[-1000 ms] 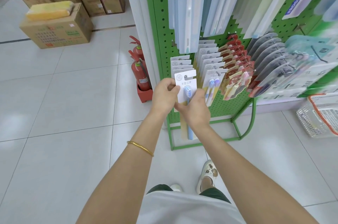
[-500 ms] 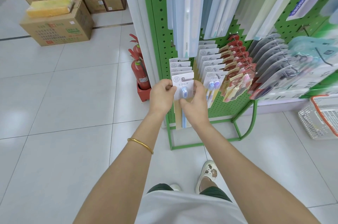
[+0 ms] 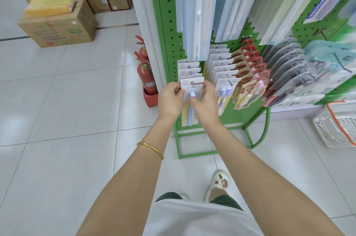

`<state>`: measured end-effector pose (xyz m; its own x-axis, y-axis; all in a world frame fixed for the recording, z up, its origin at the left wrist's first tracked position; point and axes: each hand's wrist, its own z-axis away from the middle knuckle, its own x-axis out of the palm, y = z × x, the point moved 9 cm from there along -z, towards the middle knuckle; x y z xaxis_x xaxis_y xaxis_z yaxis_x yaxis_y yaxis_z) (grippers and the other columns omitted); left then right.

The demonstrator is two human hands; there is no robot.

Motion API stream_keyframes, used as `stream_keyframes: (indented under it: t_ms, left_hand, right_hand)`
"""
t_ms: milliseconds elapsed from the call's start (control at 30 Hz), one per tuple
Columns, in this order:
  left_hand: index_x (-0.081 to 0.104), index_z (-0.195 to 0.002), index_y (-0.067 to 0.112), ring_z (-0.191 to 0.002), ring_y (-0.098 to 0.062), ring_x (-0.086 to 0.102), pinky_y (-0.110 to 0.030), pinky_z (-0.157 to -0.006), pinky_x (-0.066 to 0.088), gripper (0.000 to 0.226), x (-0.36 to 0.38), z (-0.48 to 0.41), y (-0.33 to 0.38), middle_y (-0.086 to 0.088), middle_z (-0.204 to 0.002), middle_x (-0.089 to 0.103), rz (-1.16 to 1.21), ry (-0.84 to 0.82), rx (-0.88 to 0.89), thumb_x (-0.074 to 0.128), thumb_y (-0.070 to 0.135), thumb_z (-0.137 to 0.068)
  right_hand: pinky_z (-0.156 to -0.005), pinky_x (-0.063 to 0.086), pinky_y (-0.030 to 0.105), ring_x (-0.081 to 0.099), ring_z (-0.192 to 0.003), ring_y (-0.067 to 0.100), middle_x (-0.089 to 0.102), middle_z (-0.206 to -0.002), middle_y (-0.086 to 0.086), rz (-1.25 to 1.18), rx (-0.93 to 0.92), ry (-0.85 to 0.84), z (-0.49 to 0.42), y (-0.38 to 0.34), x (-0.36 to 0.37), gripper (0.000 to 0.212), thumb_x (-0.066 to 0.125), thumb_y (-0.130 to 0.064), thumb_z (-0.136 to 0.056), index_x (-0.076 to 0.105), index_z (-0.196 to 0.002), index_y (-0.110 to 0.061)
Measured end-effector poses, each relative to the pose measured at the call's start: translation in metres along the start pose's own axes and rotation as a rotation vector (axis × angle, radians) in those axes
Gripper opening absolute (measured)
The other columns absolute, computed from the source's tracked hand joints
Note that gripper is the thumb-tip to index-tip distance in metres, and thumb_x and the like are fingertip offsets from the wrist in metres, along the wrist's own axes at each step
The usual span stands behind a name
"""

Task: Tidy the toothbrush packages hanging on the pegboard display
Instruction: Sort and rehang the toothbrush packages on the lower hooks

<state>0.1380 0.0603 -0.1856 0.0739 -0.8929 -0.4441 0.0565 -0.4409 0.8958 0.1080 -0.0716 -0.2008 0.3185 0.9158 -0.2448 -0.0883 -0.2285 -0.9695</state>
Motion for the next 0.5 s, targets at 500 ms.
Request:
stream_keyframes:
  t_ms: [500]
  left_hand:
    - [0.063, -0.103, 0.003, -0.086, -0.012, 0.054, -0.013, -0.071, 0.037, 0.016, -0.001, -0.007, -0.002, 0.001, -0.092, 0.060, 0.027, 0.053, -0.020, 0.052, 0.001, -0.091]
  right_hand:
    - [-0.100, 0.040, 0.033, 0.046, -0.117, 0.024, 0.049, -0.124, 0.011, 0.123, -0.026, 0.027, -0.013, 0.002, 0.005, 0.046, 0.060, -0.006, -0.088, 0.044, -0.130, -0.002]
